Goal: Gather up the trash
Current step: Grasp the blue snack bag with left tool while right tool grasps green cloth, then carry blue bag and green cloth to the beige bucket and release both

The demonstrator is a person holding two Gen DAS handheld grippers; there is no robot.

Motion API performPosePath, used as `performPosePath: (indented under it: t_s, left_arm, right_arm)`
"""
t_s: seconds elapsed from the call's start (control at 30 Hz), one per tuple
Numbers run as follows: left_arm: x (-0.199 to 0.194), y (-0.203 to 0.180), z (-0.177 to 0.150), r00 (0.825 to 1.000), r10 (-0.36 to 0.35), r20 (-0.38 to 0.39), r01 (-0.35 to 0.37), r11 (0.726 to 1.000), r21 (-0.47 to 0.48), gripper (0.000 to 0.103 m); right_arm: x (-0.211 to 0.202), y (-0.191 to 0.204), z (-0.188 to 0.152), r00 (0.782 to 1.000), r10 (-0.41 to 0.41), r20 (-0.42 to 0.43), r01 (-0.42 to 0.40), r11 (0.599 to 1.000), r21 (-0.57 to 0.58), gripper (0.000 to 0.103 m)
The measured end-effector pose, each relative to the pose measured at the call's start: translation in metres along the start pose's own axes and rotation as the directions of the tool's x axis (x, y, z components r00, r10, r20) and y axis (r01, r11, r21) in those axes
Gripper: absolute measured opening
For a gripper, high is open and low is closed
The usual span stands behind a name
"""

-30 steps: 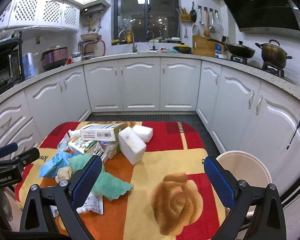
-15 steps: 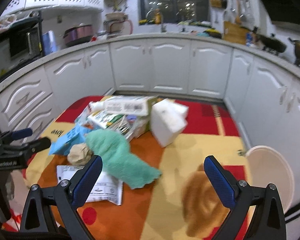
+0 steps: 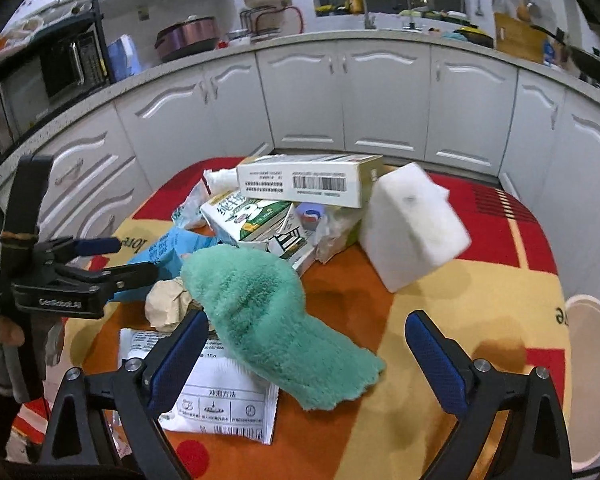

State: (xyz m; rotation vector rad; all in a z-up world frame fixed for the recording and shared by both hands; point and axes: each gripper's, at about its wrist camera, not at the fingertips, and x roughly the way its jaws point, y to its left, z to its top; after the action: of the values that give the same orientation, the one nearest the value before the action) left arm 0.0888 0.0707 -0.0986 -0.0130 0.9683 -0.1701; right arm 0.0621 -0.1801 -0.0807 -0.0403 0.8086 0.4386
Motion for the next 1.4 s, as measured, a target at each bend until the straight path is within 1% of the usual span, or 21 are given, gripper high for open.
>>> performPosePath:
  t_s: [0.03, 0.07, 0.1, 0.13, 0.17, 0.2, 0.23, 0.27, 0.3, 0.33, 0.4, 0.5, 0.6, 0.7, 0.8, 0.87, 1.03, 1.13, 1.17, 1.3, 1.4]
  left_arm:
    - [0.005, 0.000, 0.001, 1.000, 0.001, -0.008, -0.001, 1.000, 0.003, 0.102]
    - [0.009, 0.001, 0.002, 1.000, -0.003, -0.014, 0.003, 1.000, 0.003, 0.102]
    - [0.012, 0.001, 0.004, 1.000, -0.011, -0.021, 0.011, 1.000, 0.001, 0.098]
    - [0.016, 0.002, 0.004, 0.999, -0.024, -0.032, 0.024, 1.000, -0.003, 0.088]
    - [0.019, 0.003, 0.005, 0.998, -0.042, -0.050, 0.041, 0.999, -0.008, 0.082]
    - [0.023, 0.004, 0.005, 0.996, -0.060, -0.066, 0.059, 0.998, -0.014, 0.072]
    - [0.025, 0.003, 0.005, 0.995, -0.071, -0.074, 0.070, 0.997, -0.016, 0.069]
    - [0.025, 0.002, 0.004, 0.995, -0.066, -0.072, 0.065, 0.998, -0.009, 0.069]
    - [0.023, 0.001, 0.004, 0.996, -0.056, -0.066, 0.056, 0.998, 0.004, 0.068]
    - [0.021, 0.001, 0.003, 0.997, -0.052, -0.063, 0.053, 0.998, 0.012, 0.066]
    - [0.015, 0.001, 0.003, 0.997, -0.051, -0.057, 0.051, 0.999, 0.011, 0.059]
    - [-0.007, 0.006, 0.005, 0.999, -0.049, -0.020, 0.049, 0.999, 0.005, 0.059]
    - [-0.031, 0.008, -0.003, 0.999, -0.038, 0.022, 0.038, 0.999, 0.009, 0.059]
    - [-0.052, 0.010, 0.000, 0.998, -0.036, 0.060, 0.036, 0.999, 0.002, 0.059]
    - [-0.071, 0.001, 0.005, 0.994, -0.052, 0.098, 0.051, 0.999, 0.015, 0.059]
    - [-0.079, -0.016, 0.006, 0.991, -0.070, 0.115, 0.066, 0.997, 0.035, 0.059]
    - [-0.092, -0.071, 0.014, 0.979, -0.165, 0.122, 0.151, 0.982, 0.115, 0.059]
    - [-0.092, -0.113, 0.021, 0.967, -0.235, 0.097, 0.217, 0.963, 0.162, 0.059]
    - [-0.092, -0.129, 0.020, 0.963, -0.256, 0.089, 0.238, 0.955, 0.176, 0.059]
    - [-0.081, -0.193, 0.023, 0.944, -0.328, 0.031, 0.313, 0.924, 0.221, 0.059]
    - [-0.069, -0.235, 0.029, 0.937, -0.349, -0.009, 0.341, 0.909, 0.240, 0.059]
  right_arm:
    - [0.004, 0.000, 0.001, 1.000, 0.007, -0.009, -0.007, 1.000, -0.002, 0.095]
    - [0.007, 0.000, 0.001, 1.000, 0.016, -0.017, -0.016, 1.000, -0.001, 0.088]
    - [0.012, 0.000, 0.002, 0.999, 0.031, -0.030, -0.031, 1.000, 0.001, 0.082]
    - [0.016, 0.000, 0.003, 0.998, 0.050, -0.040, -0.050, 0.999, 0.008, 0.081]
    - [0.019, -0.001, 0.004, 0.996, 0.073, -0.045, -0.072, 0.997, 0.019, 0.078]
    - [0.021, -0.002, 0.005, 0.995, 0.087, -0.048, -0.086, 0.996, 0.026, 0.071]
    - [0.023, -0.002, 0.006, 0.992, 0.114, -0.051, -0.113, 0.993, 0.033, 0.065]
    - [0.025, -0.001, 0.006, 0.989, 0.141, -0.053, -0.139, 0.990, 0.039, 0.052]
    - [0.026, 0.000, 0.006, 0.986, 0.157, -0.055, -0.155, 0.987, 0.043, 0.048]
    - [0.026, 0.002, 0.006, 0.985, 0.161, -0.056, -0.159, 0.987, 0.038, 0.047]
    - [0.024, 0.006, 0.005, 0.984, 0.169, -0.057, -0.168, 0.986, 0.021, 0.036]
    - [0.015, 0.009, 0.004, 0.982, 0.182, -0.043, -0.182, 0.983, 0.009, 0.031]
    - [-0.001, 0.008, 0.002, 0.980, 0.199, -0.017, -0.199, 0.980, 0.015, 0.030]
    - [-0.022, 0.003, -0.001, 0.975, 0.220, 0.026, -0.221, 0.975, 0.033, 0.030]
    - [-0.045, -0.002, -0.001, 0.974, 0.211, 0.081, -0.215, 0.976, 0.038, 0.030]
    - [-0.060, -0.009, -0.001, 0.974, 0.197, 0.113, -0.204, 0.978, 0.047, 0.030]
    - [-0.100, -0.039, -0.007, 0.977, 0.106, 0.185, -0.126, 0.987, 0.098, 0.030]
    - [-0.123, -0.067, -0.015, 0.977, 0.029, 0.212, -0.061, 0.987, 0.148, 0.030]
    - [-0.130, -0.078, -0.019, 0.976, -0.010, 0.216, -0.027, 0.985, 0.170, 0.030]
    - [-0.152, -0.121, -0.036, 0.969, -0.133, 0.208, 0.075, 0.961, 0.265, 0.030]
    - [-0.163, -0.157, -0.053, 0.958, -0.229, 0.172, 0.158, 0.925, 0.346, 0.030]
